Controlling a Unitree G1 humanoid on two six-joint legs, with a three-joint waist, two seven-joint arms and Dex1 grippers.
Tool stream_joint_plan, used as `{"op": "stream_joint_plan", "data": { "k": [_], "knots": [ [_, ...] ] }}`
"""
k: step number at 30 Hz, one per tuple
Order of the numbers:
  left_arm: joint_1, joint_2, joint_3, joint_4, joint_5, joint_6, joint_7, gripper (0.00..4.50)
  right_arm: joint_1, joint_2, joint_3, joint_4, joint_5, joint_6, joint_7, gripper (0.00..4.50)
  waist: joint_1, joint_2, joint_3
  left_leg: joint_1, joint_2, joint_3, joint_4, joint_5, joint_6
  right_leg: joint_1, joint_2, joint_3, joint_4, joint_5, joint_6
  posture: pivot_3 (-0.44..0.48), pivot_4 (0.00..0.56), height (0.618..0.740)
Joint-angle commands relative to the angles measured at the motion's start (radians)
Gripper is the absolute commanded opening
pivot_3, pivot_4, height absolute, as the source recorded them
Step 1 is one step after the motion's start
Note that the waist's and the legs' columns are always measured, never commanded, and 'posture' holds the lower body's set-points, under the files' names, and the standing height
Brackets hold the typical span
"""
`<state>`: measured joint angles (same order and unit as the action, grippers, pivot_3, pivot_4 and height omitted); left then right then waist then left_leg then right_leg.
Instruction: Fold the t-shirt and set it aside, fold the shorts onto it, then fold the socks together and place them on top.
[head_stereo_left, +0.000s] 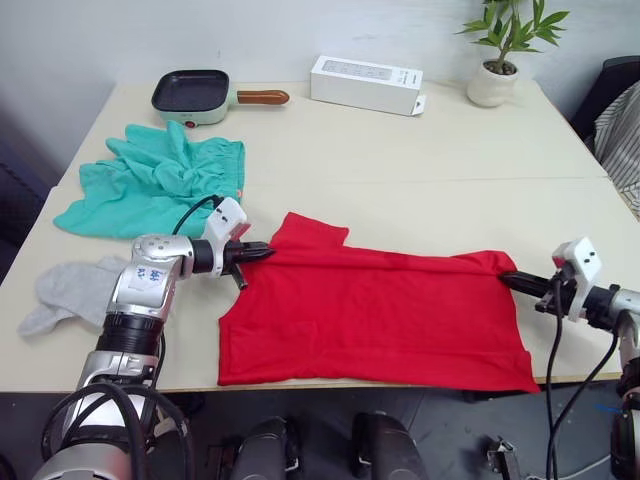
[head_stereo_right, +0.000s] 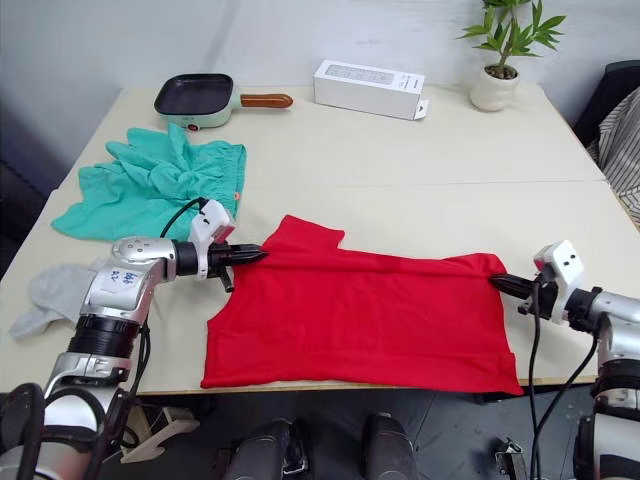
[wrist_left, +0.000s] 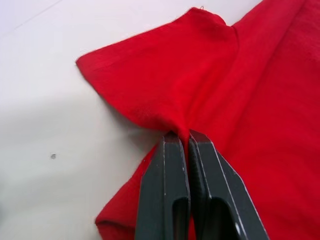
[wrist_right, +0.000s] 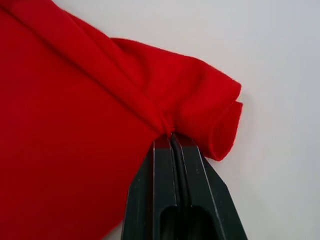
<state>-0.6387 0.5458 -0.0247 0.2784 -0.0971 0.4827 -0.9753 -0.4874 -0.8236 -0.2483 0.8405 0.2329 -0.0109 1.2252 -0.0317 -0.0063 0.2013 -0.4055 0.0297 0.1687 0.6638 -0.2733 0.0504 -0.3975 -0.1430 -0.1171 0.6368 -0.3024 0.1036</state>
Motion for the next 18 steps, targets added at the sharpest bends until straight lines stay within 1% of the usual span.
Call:
{"op": "stream_joint_plan", "data": {
  "k": [1, 2, 4, 6, 10, 12, 14, 15, 18],
  "knots": [
    [0.015, 0.03, 0.0, -0.052, -0.018, 0.045, 0.004, 0.49, 0.026, -0.012, -0.011, -0.065, 0.027, 0.077, -0.013, 0.0, 0.0, 0.0, 0.0, 0.0, 0.0, 0.0, 0.0, 0.0, 0.0, 0.0, 0.0, 0.0, 0.0, 0.0, 0.0, 0.0, 0.15, 0.74],
    [0.014, 0.04, 0.004, -0.051, -0.025, 0.058, -0.003, 0.67, 0.036, -0.019, -0.011, -0.085, 0.031, 0.082, -0.004, 0.18, 0.001, 0.0, 0.0, 0.0, 0.0, 0.0, 0.0, 0.0, 0.0, 0.0, 0.0, 0.0, 0.0, 0.0, 0.0, 0.0, 0.15, 0.74],
    [0.005, 0.059, 0.015, -0.048, -0.045, 0.08, -0.024, 1.31, 0.055, -0.036, -0.015, -0.118, 0.037, 0.087, 0.004, 0.64, 0.002, 0.0, 0.0, 0.0, 0.0, 0.0, 0.0, 0.0, 0.0, 0.0, 0.0, 0.0, 0.0, 0.0, 0.0, 0.0, 0.15, 0.74],
    [-0.01, 0.082, 0.02, -0.04, -0.067, 0.1, -0.052, 1.91, 0.07, -0.057, -0.021, -0.15, 0.04, 0.09, 0.009, 1.25, 0.002, 0.0, 0.0, 0.0, 0.0, 0.0, 0.0, 0.0, 0.0, 0.0, -0.001, 0.0, 0.0, 0.0, 0.0, 0.0, 0.15, 0.74],
    [-0.064, 0.124, 0.032, -0.026, -0.15, 0.189, -0.143, 3.25, 0.1, -0.109, -0.042, -0.235, 0.069, 0.131, 0.034, 2.73, 0.006, 0.0, 0.0, 0.0, -0.001, 0.0, 0.0, 0.0, 0.001, 0.0, -0.002, -0.001, 0.0, 0.0, 0.0, 0.0, 0.15, 0.74],
    [-0.112, 0.136, 0.027, -0.008, -0.17, 0.266, -0.151, 3.91, 0.111, -0.126, -0.054, -0.267, 0.079, 0.123, 0.031, 3.46, 0.006, 0.0, 0.0, 0.0, -0.001, 0.0, 0.0, -0.001, 0.001, 0.0, -0.002, -0.001, 0.0, 0.0, 0.0, 0.0, 0.15, 0.74],
    [-0.171, 0.134, 0.01, 0.034, -0.164, 0.317, -0.132, 4.5, 0.116, -0.138, -0.061, -0.279, 0.077, 0.095, 0.025, 4.2, 0.006, 0.0, 0.0, 0.0, -0.001, 0.0, 0.0, -0.001, 0.001, 0.0, -0.002, -0.001, 0.0, 0.0, 0.0, 0.0, 0.15, 0.74],
    [-0.203, 0.12, 0.011, 0.065, -0.162, 0.33, -0.113, 4.5, 0.114, -0.14, -0.063, -0.278, 0.074, 0.08, 0.022, 4.49, 0.006, 0.0, 0.0, 0.0, -0.001, 0.0, 0.0, -0.001, 0.001, 0.0, -0.002, -0.001, 0.0, 0.0, 0.0, 0.0, 0.15, 0.74],
    [-0.315, 0.056, 0.002, 0.213, -0.128, 0.334, -0.023, 4.5, 0.086, -0.136, -0.055, -0.24, 0.044, -0.027, -0.002, 4.49, 0.007, 0.0, 0.0, 0.0, -0.001, 0.0, 0.0, -0.001, 0.001, 0.0, 0.0, -0.002, 0.0, 0.0, 0.0, 0.0, 0.15, 0.74]
  ]
}}
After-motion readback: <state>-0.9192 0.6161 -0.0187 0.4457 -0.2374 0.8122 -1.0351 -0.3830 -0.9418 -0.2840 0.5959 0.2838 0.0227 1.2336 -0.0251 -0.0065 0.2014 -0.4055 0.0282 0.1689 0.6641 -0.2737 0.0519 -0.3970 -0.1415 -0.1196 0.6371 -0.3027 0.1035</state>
